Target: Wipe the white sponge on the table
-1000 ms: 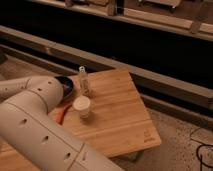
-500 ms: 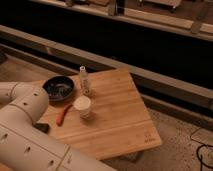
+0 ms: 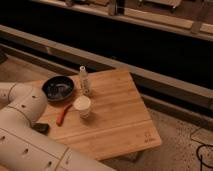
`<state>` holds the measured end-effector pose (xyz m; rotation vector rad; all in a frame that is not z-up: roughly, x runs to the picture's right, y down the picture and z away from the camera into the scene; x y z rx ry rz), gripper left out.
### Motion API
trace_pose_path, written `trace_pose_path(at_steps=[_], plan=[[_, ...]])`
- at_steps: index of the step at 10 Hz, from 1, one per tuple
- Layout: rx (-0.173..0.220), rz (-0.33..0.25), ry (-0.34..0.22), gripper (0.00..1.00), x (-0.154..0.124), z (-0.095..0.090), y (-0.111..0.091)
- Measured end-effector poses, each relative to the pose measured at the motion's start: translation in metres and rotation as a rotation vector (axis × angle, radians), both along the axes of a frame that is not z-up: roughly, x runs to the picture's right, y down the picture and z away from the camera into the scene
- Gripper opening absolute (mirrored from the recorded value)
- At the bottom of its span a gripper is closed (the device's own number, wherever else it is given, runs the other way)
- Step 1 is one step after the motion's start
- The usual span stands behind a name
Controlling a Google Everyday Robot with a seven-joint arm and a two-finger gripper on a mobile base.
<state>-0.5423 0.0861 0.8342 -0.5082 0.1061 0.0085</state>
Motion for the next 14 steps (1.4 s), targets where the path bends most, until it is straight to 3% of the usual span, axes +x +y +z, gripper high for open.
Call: trace_pose_path(at_steps=[1,4,6,8,10,12,14], plan=[[0.013,0.069,-0.028,0.00,0.000,-0.002,0.003],[0.072,0.200,-0.108,0.00,0.011,-0.018,0.004],[0.094,0.291,-0.100,0.00,0.059,-0.031,0.016],[0.092,0.352,-0.006,0.00,0.124,-0.036,0.032],[0.079,0.364,0.107,0.00,0.174,-0.037,0.044],[0.065,0.333,0.193,0.00,0.199,-0.037,0.048],[0.052,0.274,0.244,0.00,0.201,-0.033,0.046]])
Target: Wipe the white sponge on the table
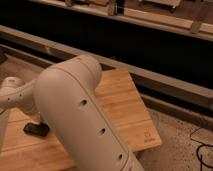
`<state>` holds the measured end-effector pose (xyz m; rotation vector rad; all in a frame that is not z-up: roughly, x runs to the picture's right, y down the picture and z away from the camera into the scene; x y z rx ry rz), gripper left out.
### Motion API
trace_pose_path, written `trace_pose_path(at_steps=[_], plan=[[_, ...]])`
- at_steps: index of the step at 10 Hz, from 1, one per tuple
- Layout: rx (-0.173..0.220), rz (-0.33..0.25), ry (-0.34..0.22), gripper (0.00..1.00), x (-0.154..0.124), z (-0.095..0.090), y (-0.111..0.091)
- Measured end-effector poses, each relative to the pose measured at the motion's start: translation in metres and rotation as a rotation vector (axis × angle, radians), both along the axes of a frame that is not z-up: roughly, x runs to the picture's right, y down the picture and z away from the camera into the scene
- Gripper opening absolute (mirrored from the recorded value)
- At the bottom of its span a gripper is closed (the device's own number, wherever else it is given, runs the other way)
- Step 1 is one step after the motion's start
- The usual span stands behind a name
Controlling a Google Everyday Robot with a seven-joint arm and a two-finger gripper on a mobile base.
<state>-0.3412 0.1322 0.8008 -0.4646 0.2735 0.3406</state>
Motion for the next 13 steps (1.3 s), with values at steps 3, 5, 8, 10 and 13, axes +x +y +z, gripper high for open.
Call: trace_pose_path(at_steps=[3,5,8,10,13], plan=[[-0.023,-0.138,0.005,0.00,-0.048,0.012,-0.015],[-0.022,-0.219,-0.014,0.00,-0.088,0.021,-0.026],[-0.025,-0.287,-0.075,0.00,-0.142,0.032,-0.031],[-0.022,-0.319,-0.127,0.00,-0.170,0.030,-0.024],[-0.026,-0.335,-0.193,0.00,-0.197,0.018,0.001]])
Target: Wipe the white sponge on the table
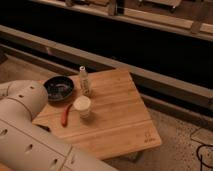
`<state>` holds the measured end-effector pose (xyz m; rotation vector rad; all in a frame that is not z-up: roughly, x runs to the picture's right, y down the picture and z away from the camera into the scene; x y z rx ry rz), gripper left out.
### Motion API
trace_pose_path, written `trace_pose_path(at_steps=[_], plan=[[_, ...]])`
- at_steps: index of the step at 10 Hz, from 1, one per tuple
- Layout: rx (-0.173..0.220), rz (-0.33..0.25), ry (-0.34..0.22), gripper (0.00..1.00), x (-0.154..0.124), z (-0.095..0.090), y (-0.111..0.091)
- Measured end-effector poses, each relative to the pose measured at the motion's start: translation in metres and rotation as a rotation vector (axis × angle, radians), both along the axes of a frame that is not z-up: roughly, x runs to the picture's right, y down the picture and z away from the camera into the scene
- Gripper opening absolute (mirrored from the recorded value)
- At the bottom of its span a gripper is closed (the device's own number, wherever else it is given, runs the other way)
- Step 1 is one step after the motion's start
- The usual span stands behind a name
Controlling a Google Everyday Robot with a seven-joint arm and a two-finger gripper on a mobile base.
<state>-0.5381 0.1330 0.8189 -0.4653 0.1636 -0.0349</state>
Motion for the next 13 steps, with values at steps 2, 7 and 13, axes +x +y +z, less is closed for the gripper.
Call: trace_pose_path(at_steps=[2,7,13], plan=[[-0.040,0.058,-0.059,0.00,-0.011,-0.017,0.028],[-0.034,0.142,-0.031,0.00,0.049,-0.053,0.051],[-0.028,0.159,0.174,0.00,0.135,-0.040,0.016]])
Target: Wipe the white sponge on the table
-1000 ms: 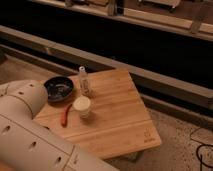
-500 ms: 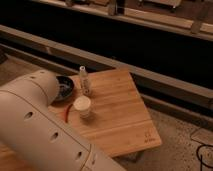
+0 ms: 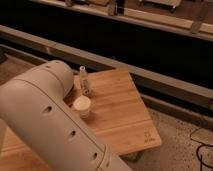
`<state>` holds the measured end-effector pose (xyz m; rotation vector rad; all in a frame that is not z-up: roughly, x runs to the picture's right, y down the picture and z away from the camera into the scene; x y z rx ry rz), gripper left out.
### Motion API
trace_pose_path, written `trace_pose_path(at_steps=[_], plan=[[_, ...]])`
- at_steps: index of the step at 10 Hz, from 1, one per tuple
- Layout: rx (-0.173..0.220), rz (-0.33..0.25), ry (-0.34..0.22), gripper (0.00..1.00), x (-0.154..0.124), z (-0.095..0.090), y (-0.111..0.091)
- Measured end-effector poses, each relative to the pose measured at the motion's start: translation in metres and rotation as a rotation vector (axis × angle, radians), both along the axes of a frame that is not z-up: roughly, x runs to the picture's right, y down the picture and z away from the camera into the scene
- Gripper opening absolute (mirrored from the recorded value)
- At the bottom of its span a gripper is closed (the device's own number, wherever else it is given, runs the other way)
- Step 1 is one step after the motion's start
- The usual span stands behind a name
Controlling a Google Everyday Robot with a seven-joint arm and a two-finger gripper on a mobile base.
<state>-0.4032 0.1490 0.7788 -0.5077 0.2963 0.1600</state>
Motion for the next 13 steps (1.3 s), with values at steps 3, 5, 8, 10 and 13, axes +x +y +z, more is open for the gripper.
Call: trace_pose_path(at_steps=[3,5,8,10,13], plan=[[-0.056,-0.076,0.060,0.00,-0.003,0.031,-0.003],[-0.064,-0.119,0.059,0.00,-0.022,0.049,-0.015],[-0.037,-0.179,0.018,0.00,-0.065,0.058,-0.033],[-0.025,-0.194,-0.025,0.00,-0.094,0.055,-0.037],[-0.005,-0.204,-0.108,0.00,-0.138,0.048,-0.032]])
